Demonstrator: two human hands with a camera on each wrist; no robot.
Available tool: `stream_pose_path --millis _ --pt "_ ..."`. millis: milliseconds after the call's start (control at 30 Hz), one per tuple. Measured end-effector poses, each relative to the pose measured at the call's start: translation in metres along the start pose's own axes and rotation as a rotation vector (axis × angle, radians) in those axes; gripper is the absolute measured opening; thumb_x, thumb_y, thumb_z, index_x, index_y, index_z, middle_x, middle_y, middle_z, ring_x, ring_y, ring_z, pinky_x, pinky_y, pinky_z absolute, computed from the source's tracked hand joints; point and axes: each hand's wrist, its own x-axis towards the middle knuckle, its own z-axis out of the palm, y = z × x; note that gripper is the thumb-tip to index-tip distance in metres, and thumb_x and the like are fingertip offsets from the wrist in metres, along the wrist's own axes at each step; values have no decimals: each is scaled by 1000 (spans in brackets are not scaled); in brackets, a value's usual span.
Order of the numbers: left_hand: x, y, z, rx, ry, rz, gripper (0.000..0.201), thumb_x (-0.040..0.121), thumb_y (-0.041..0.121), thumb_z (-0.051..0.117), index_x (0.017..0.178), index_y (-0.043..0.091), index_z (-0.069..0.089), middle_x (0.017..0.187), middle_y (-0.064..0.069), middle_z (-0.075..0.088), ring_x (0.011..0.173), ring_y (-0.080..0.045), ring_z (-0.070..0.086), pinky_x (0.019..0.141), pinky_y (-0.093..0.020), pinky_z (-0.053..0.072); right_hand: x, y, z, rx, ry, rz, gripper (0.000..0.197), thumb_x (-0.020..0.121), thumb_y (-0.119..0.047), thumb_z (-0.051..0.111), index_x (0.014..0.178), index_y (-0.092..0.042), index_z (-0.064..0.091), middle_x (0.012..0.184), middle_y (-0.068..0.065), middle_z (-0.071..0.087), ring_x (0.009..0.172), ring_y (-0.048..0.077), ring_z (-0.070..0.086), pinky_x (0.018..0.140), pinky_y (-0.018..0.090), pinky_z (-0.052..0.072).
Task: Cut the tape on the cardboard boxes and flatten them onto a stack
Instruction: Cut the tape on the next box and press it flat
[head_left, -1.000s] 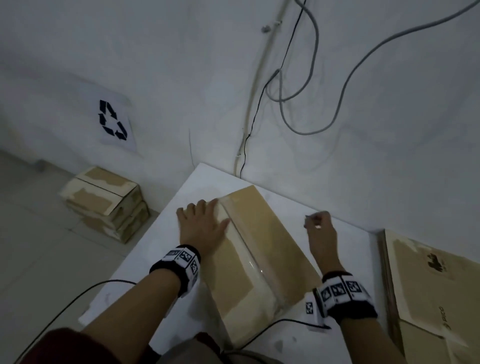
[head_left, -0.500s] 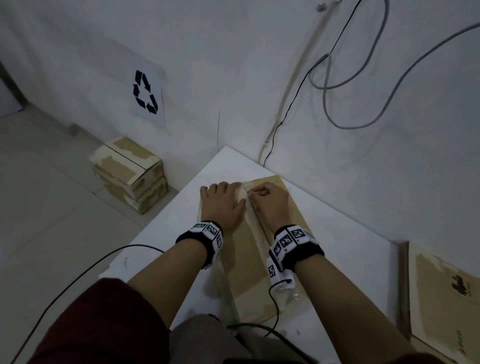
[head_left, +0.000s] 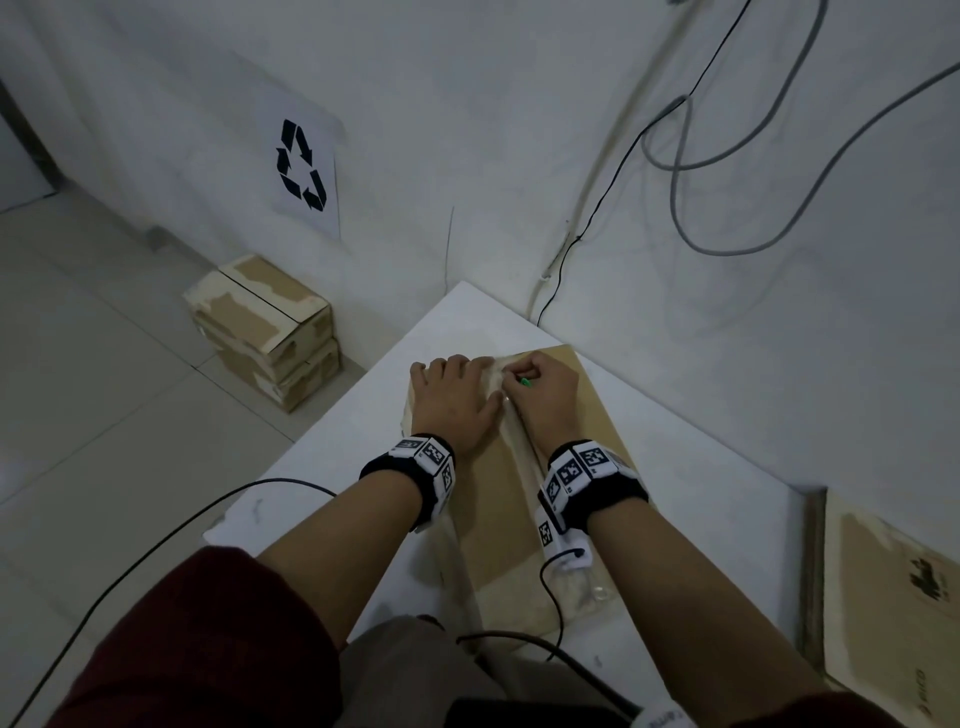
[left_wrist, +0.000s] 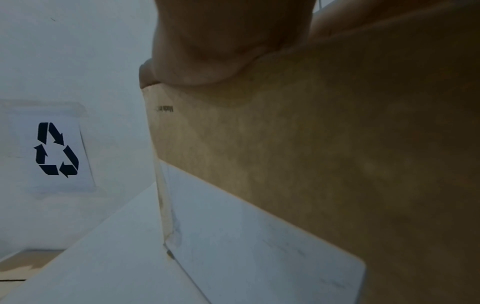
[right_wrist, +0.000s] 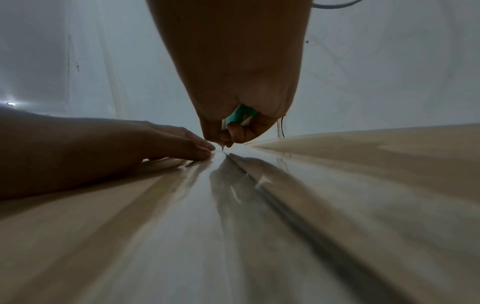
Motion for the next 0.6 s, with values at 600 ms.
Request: stream_pose_path --millis 600 --pt "2 1 2 34 1 -4 50 94 47 42 140 27 41 132 -4 49 124 -28 42 112 -51 11 -38 5 -25 -333 -126 81 11 81 -3 64 70 -6 67 72 4 65 72 19 63 76 42 57"
